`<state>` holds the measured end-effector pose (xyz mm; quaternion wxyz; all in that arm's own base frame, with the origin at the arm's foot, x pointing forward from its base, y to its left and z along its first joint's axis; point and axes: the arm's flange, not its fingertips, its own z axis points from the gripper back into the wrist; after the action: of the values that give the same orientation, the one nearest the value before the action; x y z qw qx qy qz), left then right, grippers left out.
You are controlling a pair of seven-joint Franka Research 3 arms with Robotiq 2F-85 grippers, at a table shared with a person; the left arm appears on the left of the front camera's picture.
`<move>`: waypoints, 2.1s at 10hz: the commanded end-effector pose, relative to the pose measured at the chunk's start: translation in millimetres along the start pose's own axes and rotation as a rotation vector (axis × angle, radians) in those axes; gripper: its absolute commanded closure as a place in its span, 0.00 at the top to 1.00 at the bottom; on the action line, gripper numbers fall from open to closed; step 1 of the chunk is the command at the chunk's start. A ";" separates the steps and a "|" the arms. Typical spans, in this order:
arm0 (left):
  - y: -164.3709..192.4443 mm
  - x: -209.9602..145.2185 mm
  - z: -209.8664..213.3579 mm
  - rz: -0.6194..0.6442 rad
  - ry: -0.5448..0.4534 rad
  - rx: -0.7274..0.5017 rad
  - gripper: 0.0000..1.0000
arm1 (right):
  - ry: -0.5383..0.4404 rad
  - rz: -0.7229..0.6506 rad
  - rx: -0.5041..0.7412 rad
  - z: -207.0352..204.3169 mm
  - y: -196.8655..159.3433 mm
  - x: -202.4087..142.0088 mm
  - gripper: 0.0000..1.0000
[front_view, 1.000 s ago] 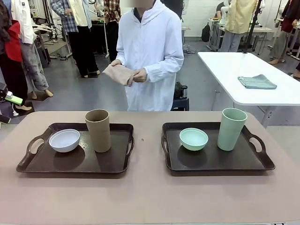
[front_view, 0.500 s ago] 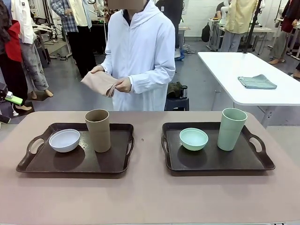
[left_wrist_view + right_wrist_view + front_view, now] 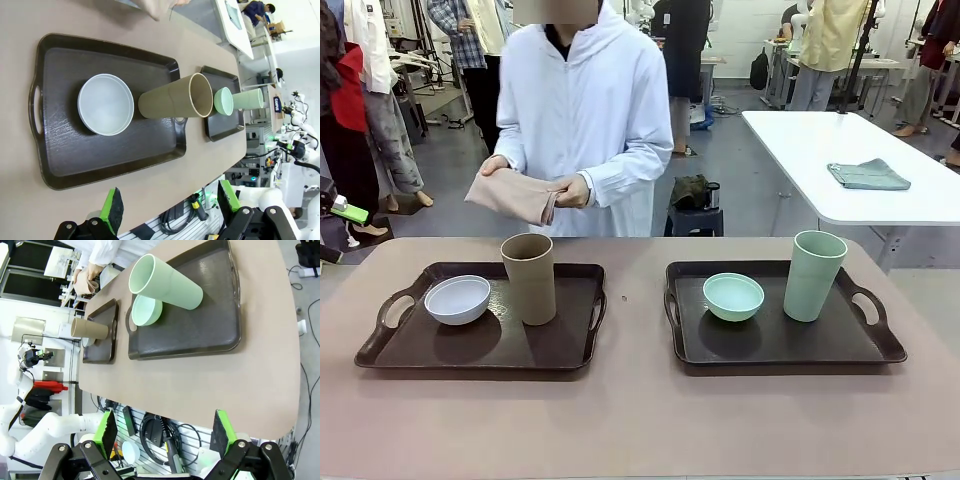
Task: Set up a tray with a mat and arrange the tableware.
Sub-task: Pick up the Picnic Bowl and Reusable plastic cup from the Handle tray in front of the human's position and hold them in the air.
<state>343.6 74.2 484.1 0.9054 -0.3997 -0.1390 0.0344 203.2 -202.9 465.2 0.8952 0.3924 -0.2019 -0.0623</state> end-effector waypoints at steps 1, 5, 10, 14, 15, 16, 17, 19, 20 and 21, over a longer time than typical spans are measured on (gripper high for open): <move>0.8 -1.2 1.4 -0.019 -0.003 -0.020 1.00 | -0.006 0.016 0.028 -0.5 -0.9 1.7 1.00; 0.8 -1.2 1.4 -0.019 -0.003 -0.020 1.00 | -0.006 0.016 0.028 -0.5 -0.9 1.7 1.00; 0.8 -1.2 1.4 -0.019 -0.003 -0.020 1.00 | -0.006 0.016 0.028 -0.5 -0.9 1.7 1.00; 0.8 -1.2 1.4 -0.019 -0.003 -0.020 1.00 | -0.006 0.016 0.028 -0.5 -0.9 1.7 1.00; 0.8 -1.2 1.4 -0.019 -0.003 -0.020 1.00 | -0.006 0.016 0.028 -0.5 -0.9 1.7 1.00; 0.8 -1.2 1.4 -0.019 -0.003 -0.020 1.00 | -0.006 0.016 0.028 -0.5 -0.9 1.7 1.00; 0.8 -1.2 1.4 -0.019 -0.003 -0.020 1.00 | -0.006 0.016 0.028 -0.5 -0.9 1.7 1.00; 0.8 -1.2 1.4 -0.019 -0.003 -0.020 1.00 | -0.006 0.016 0.028 -0.5 -0.9 1.7 1.00; 0.8 -1.2 1.4 -0.019 -0.003 -0.020 1.00 | -0.006 0.016 0.028 -0.5 -0.9 1.7 1.00; 0.8 -1.2 1.4 -0.019 -0.003 -0.020 1.00 | -0.006 0.016 0.028 -0.5 -0.9 1.7 1.00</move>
<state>343.5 74.1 484.1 0.9054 -0.3998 -0.1388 0.0339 203.2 -202.8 465.3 0.8952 0.3924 -0.2018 -0.0622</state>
